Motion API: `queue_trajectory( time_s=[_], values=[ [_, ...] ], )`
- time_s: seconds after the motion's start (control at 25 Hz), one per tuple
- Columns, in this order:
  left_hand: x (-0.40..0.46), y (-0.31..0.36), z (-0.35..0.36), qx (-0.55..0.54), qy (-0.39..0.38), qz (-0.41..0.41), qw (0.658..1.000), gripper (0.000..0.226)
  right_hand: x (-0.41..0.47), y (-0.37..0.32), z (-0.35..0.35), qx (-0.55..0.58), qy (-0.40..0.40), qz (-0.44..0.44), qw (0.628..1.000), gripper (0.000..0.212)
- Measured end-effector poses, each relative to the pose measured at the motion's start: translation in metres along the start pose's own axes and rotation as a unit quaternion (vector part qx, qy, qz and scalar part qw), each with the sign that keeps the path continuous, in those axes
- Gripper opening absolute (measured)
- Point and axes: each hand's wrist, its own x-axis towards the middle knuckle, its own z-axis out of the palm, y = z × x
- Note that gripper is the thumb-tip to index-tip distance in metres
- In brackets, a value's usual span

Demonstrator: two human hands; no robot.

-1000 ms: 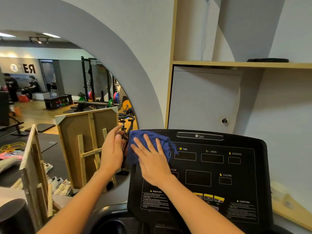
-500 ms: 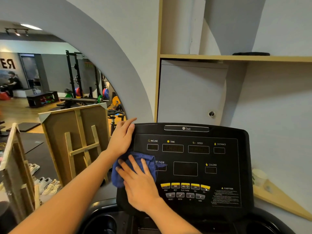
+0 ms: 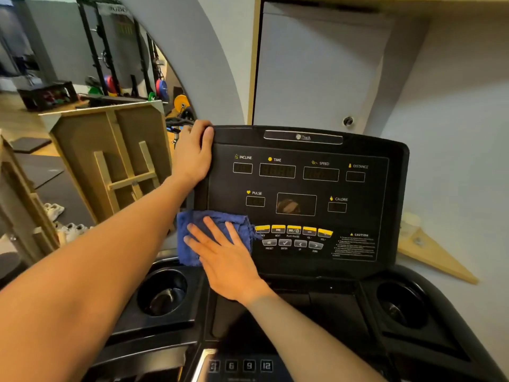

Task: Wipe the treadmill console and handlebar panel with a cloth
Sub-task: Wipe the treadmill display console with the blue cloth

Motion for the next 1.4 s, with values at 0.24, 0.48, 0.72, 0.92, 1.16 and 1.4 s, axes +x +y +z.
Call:
queue_trajectory(
  time_s=[0.24,0.48,0.72,0.92,1.16,1.4],
  values=[
    [-0.005,0.006,-0.002,-0.001,0.003,-0.007,1.000,0.037,-0.025,0.001,0.009,0.038,-0.026,-0.015,0.999,0.069],
    [-0.006,0.007,-0.002,-0.002,0.004,0.002,1.000,0.037,-0.049,0.020,0.005,0.066,-0.034,-0.021,0.997,0.060],
    [-0.007,0.008,-0.003,-0.010,0.003,-0.006,1.000,0.038,-0.080,0.041,0.002,0.115,-0.019,0.021,0.993,0.057],
    [-0.007,0.007,-0.003,-0.016,0.000,-0.010,1.000,0.039,-0.106,0.062,-0.002,0.091,-0.027,0.052,0.994,0.058],
    [-0.009,0.011,-0.004,-0.019,-0.001,-0.014,1.000,0.039,-0.145,0.094,-0.006,0.065,-0.031,0.091,0.993,0.063],
    [-0.010,0.013,-0.006,-0.021,-0.004,-0.023,1.000,0.039,-0.178,0.123,-0.014,0.061,-0.043,0.117,0.990,0.060]
  ],
)
